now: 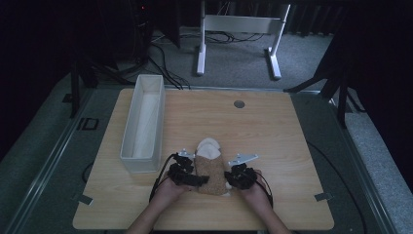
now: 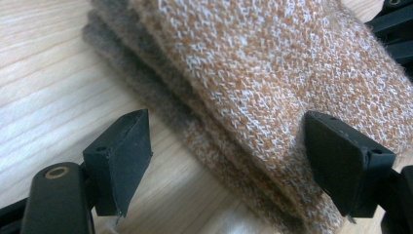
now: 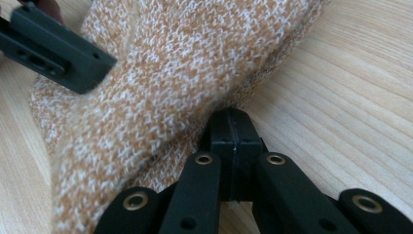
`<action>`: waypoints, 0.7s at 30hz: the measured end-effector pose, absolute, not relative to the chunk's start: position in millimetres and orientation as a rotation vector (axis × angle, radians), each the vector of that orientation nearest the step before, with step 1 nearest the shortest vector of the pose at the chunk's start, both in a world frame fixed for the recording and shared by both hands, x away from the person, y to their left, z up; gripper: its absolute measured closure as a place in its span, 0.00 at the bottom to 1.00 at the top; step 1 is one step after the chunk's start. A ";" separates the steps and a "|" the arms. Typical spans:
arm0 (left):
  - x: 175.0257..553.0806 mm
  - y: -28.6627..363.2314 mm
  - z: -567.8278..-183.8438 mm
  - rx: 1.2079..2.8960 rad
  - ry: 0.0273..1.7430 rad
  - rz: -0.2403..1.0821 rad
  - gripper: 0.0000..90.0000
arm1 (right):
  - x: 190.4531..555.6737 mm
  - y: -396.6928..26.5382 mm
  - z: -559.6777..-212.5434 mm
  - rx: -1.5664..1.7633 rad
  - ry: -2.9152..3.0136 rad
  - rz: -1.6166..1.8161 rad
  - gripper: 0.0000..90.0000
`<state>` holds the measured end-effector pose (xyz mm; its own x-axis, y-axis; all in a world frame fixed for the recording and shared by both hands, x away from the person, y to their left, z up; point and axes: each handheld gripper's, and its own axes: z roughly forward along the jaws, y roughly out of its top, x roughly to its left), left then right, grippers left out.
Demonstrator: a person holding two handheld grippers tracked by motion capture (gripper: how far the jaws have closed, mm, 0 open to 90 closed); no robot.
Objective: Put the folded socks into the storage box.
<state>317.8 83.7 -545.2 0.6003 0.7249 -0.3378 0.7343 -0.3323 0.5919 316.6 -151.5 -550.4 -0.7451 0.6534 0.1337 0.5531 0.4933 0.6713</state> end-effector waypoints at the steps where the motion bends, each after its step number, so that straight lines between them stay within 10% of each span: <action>1: 318.1 82.7 -545.5 2.099 1.144 -0.012 0.22 | 316.5 -151.2 -550.4 1.051 2.593 1.089 1.00; 21: 324.2 73.1 -538.4 2.074 1.044 -0.103 0.72 | 317.5 -144.3 -549.4 1.032 2.594 1.075 1.00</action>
